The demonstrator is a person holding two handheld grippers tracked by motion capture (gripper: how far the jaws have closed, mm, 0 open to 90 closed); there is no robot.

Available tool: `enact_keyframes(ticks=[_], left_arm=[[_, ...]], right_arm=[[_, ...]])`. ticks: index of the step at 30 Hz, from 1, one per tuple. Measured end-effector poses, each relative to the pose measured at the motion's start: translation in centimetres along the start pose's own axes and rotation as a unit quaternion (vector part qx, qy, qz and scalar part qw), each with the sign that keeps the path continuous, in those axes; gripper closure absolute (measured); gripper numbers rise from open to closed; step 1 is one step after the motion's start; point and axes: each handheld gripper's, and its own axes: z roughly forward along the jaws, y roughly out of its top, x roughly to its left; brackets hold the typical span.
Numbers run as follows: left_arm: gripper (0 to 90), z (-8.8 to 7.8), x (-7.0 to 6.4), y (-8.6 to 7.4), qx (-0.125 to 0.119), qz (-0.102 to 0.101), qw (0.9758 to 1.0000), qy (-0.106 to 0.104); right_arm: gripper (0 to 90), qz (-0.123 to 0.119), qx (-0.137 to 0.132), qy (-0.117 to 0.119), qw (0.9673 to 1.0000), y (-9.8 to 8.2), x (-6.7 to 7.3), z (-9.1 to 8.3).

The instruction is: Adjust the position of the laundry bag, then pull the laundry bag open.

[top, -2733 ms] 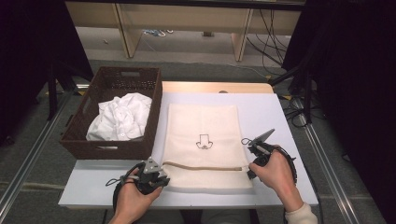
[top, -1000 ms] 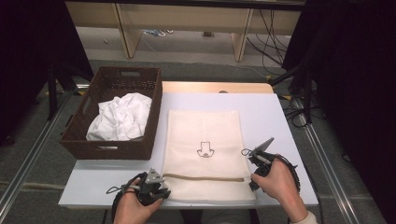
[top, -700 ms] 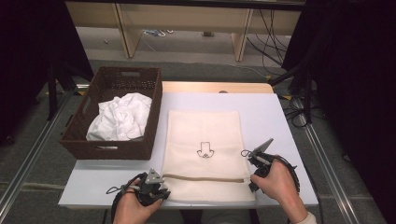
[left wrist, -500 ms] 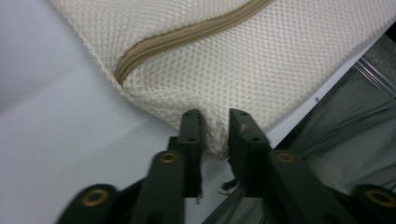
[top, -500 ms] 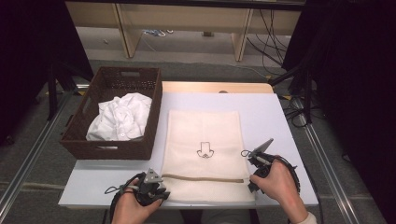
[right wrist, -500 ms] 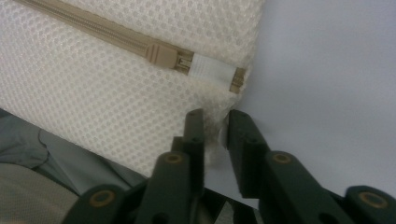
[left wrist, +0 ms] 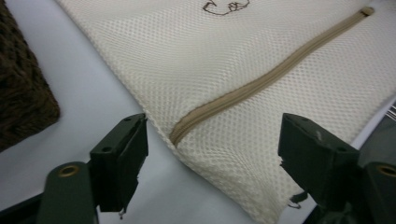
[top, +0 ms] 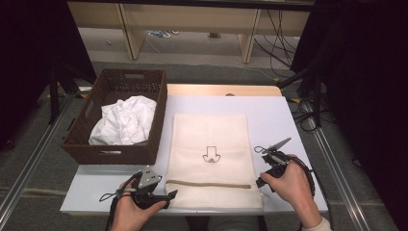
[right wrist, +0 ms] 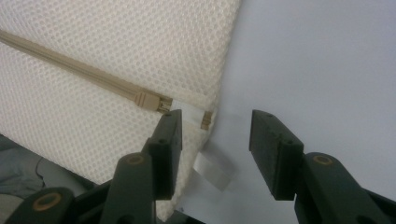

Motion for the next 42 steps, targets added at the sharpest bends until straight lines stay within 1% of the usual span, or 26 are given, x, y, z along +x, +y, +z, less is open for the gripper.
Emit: enact_keyframes(ticks=[1,2,5,6,7,9,10,11,14,19,20,23,25,26,28,30,31,32,34,35,36,37,39,40,41,42], left_arm=[[21.7,0.0,0.0,0.0,-0.003,-0.003,1.0,0.004],[20.6,0.0,0.1,0.0,-0.003,0.003,1.0,0.008],[20.1,0.1,0.1,-0.2,-0.007,-0.001,0.9999,0.009],[19.1,0.1,0.2,-0.2,-0.008,0.0,0.9999,0.01],[18.6,0.2,0.1,-0.3,-0.011,-0.009,0.9998,0.013],[19.2,0.1,0.2,-0.2,-0.005,0.003,0.9998,0.017],[19.2,0.1,0.2,-0.2,-0.002,-0.002,0.9999,0.017],[19.5,0.1,0.2,-0.2,-0.002,0.004,0.9997,0.023],[19.7,0.2,0.2,-0.1,-0.006,0.0,0.9997,0.023],[19.6,0.4,0.2,-0.1,-0.011,-0.006,0.9998,0.016],[19.6,0.4,0.2,-0.1,-0.012,-0.008,0.9998,0.015],[19.3,0.4,0.2,0.2,-0.013,-0.002,0.9998,0.015],[18.9,0.3,-0.1,0.2,-0.02,-0.001,0.9997,0.013],[18.9,0.4,-0.2,0.1,-0.021,-0.007,0.9997,0.011],[18.5,0.6,-0.3,0.1,-0.017,-0.01,0.9998,0.008],[18.2,0.6,-0.2,0.1,-0.014,-0.007,0.9998,0.011],[18.0,0.6,-0.2,0.1,-0.017,-0.013,0.9998,0.005],[17.8,0.6,0.0,0.1,-0.018,-0.004,0.9998,0.009],[17.8,0.6,0.1,0.1,-0.013,-0.008,0.9998,0.012],[17.8,0.7,0.1,0.0,-0.015,-0.014,0.9997,0.009],[17.7,0.7,0.2,0.0,-0.015,-0.014,0.9997,0.008],[17.7,0.7,0.1,0.0,-0.015,-0.014,0.9998,0.008],[18.1,0.7,0.0,0.1,-0.019,-0.015,0.9997,0.008],[18.3,0.6,0.1,0.1,-0.014,-0.011,0.9998,0.005],[18.3,0.6,0.1,0.1,-0.017,-0.013,0.9998,0.005],[18.6,0.7,0.0,0.1,-0.019,-0.016,0.9997,0.004]], right_arm=[[54.6,-0.026,-0.018,-0.004,0.9995,0.1,-0.3,0.2],[54.1,-0.023,-0.03,-0.003,0.9993,0.0,-0.3,0.3],[54.1,-0.018,-0.028,-0.003,0.9994,0.1,-0.4,0.1],[54.1,-0.002,-0.025,-0.007,0.9997,0.1,-0.4,0.1],[54.2,-0.012,-0.02,-0.006,0.9997,0.1,-0.6,0.0],[54.1,-0.021,-0.027,-0.006,0.9994,0.2,-0.9,0.0],[54.1,-0.021,-0.027,-0.006,0.9994,0.2,-0.9,0.0],[54.2,-0.006,-0.021,-0.007,0.9997,0.1,-0.8,-0.1],[54.3,-0.02,-0.03,-0.003,0.9994,0.1,-0.8,-0.2],[54.7,-0.011,-0.022,-0.005,0.9997,0.1,-1.0,-0.1],[54.7,0.002,-0.028,-0.003,0.9996,0.0,-0.8,0.0],[54.8,-0.019,-0.019,-0.004,0.9996,0.3,-0.9,-0.2],[55.0,0.018,0.001,0.0,0.9998,0.3,-0.3,-0.3],[55.0,0.018,0.001,0.0,0.9998,0.3,-0.3,-0.3],[55.2,-0.01,-0.003,0.001,0.9999,0.6,-0.9,0.0],[55.2,0.002,-0.005,0.0,1.0,0.7,-0.9,0.1],[55.3,-0.027,-0.009,0.0,0.9996,0.9,-1.3,0.3],[55.3,-0.009,0.004,0.0,1.0,1.0,-1.3,0.2],[55.3,0.036,0.023,-0.001,0.9991,1.5,-1.0,0.2],[55.3,0.036,0.023,-0.001,0.9991,1.5,-1.0,0.2],[55.5,0.019,0.021,-0.003,0.9996,1.8,-1.2,0.3],[55.7,0.027,0.025,-0.002,0.9993,2.0,-1.0,0.4],[56.5,0.014,0.025,0.001,0.9996,2.2,-1.2,0.8],[57.8,0.039,0.045,0.006,0.9982,2.4,-0.7,0.9],[57.8,0.039,0.045,0.006,0.9982,2.4,-0.7,0.9],[59.3,0.002,0.033,0.01,0.9994,2.6,-1.1,1.6]])
